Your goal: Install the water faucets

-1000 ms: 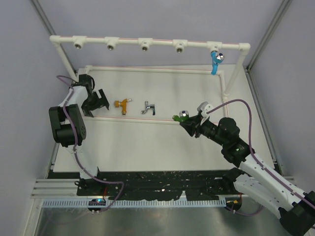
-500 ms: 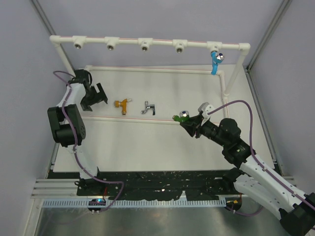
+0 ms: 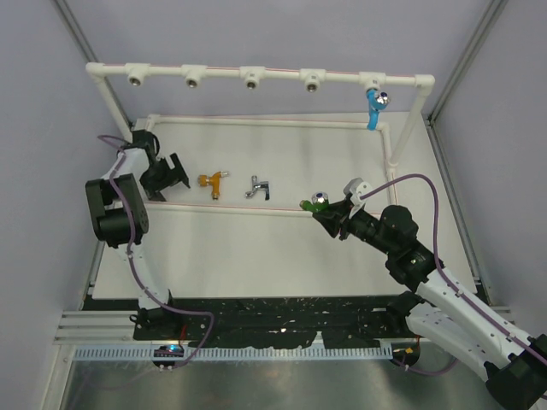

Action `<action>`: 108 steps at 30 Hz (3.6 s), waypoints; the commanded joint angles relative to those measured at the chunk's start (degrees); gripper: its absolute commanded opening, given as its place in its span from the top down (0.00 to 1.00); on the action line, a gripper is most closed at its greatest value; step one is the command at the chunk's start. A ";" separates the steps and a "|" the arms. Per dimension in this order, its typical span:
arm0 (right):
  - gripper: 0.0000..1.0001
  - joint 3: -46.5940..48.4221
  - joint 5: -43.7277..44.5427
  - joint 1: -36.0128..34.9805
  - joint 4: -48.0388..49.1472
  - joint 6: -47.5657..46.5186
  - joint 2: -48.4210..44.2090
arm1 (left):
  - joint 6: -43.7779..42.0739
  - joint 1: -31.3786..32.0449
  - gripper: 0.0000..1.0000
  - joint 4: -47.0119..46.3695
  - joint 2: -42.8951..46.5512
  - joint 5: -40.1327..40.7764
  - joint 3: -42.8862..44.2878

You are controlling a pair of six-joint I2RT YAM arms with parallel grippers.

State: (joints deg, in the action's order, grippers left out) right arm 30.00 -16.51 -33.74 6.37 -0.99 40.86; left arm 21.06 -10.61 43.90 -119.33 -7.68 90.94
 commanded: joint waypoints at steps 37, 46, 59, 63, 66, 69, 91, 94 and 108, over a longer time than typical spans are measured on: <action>0.95 8.41 2.89 -0.10 -10.41 -0.76 -10.63 | 21.51 9.38 0.00 -4.19 79.85 -4.99 -60.64; 0.95 9.11 4.38 -0.10 -13.57 -2.34 -14.49 | -2.66 9.47 0.00 4.96 85.23 3.64 -31.91; 0.95 17.19 5.17 -0.10 -22.45 -6.65 -13.09 | -34.22 9.64 0.00 5.59 76.45 0.57 -1.74; 0.95 18.69 4.74 -0.10 -23.60 -7.35 -11.95 | -46.51 9.64 0.00 -3.71 72.93 -4.96 -3.91; 0.95 19.39 3.95 -0.10 -23.60 -7.53 -10.72 | -53.21 10.08 0.00 -6.02 69.07 -6.73 -4.28; 0.95 19.92 3.24 -0.01 -23.60 -7.79 -9.84 | -54.63 10.08 0.00 -9.70 66.34 -7.96 -4.54; 0.95 19.92 3.24 -0.10 -23.77 -10.25 -8.43 | -63.86 15.35 0.37 -16.39 53.41 -2.08 -7.61; 0.95 20.36 3.77 -0.10 -23.77 -10.52 -8.69 | -63.95 15.97 0.55 -16.13 54.81 -0.67 -9.10; 0.95 19.57 8.16 -0.01 -18.77 -15.70 -7.64 | -56.40 19.75 0.92 -4.10 66.85 5.13 -9.81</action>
State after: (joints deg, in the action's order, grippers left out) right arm 48.36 -9.85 -33.74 -18.46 -13.34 32.95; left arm -50.28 9.34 40.03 -57.06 -7.46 80.16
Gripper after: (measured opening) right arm 0.357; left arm 0.365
